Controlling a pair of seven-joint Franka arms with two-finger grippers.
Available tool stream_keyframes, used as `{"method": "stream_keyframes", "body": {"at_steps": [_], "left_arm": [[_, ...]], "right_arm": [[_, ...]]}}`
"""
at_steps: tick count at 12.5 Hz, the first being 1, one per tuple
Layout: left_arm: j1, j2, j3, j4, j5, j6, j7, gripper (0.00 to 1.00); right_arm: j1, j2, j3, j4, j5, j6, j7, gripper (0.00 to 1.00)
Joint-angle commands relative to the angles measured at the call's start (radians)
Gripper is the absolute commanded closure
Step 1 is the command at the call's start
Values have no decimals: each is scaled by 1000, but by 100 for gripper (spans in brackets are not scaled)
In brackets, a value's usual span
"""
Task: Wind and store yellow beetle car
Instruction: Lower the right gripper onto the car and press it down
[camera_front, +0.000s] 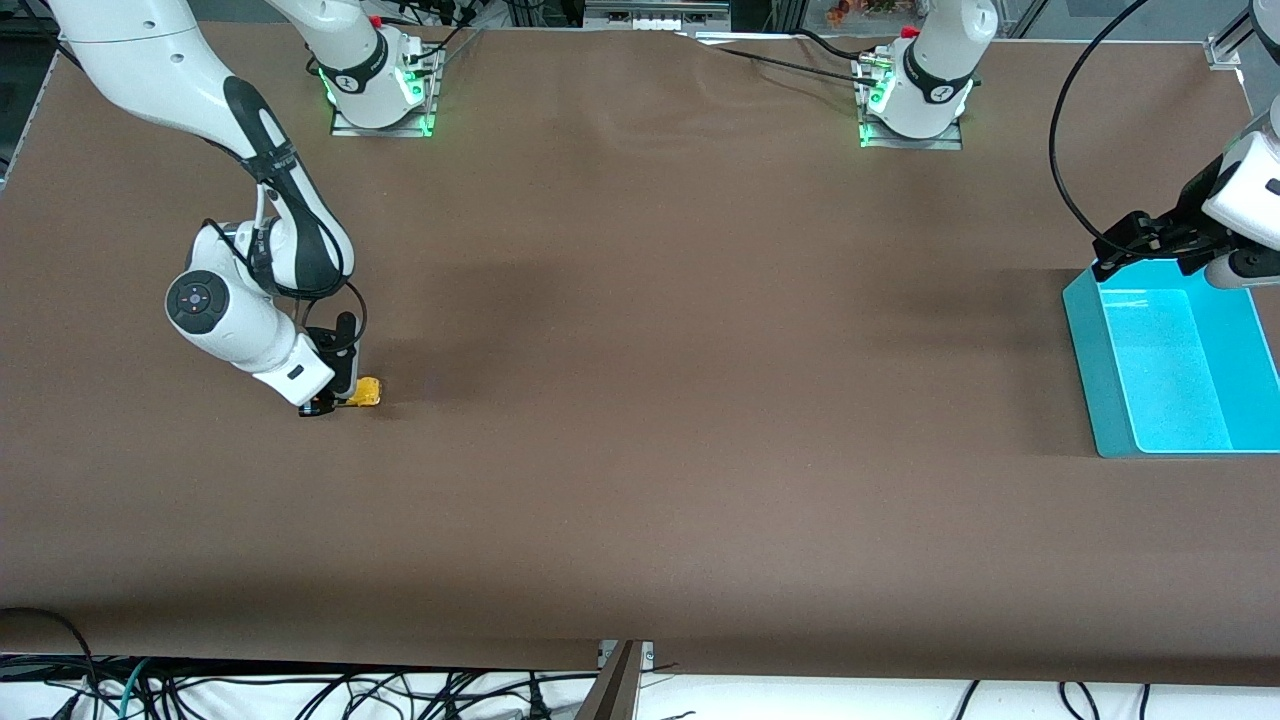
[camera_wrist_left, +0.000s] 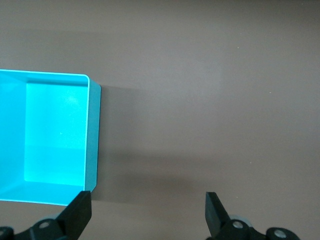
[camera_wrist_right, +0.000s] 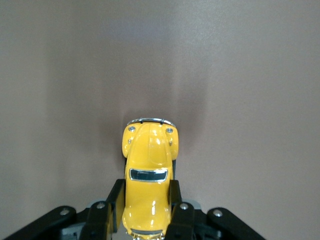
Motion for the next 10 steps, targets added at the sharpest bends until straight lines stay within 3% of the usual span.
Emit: {"method": "stream_keyframes", "body": {"at_steps": [1, 10], "left_arm": [[-12, 3, 7, 6, 9, -8, -12, 0], [-12, 3, 7, 6, 9, -8, -12, 0]], "right_arm": [[-33, 39, 6, 0, -4, 31, -61, 73], [-318, 128, 13, 36, 1, 132, -371, 67]]}}
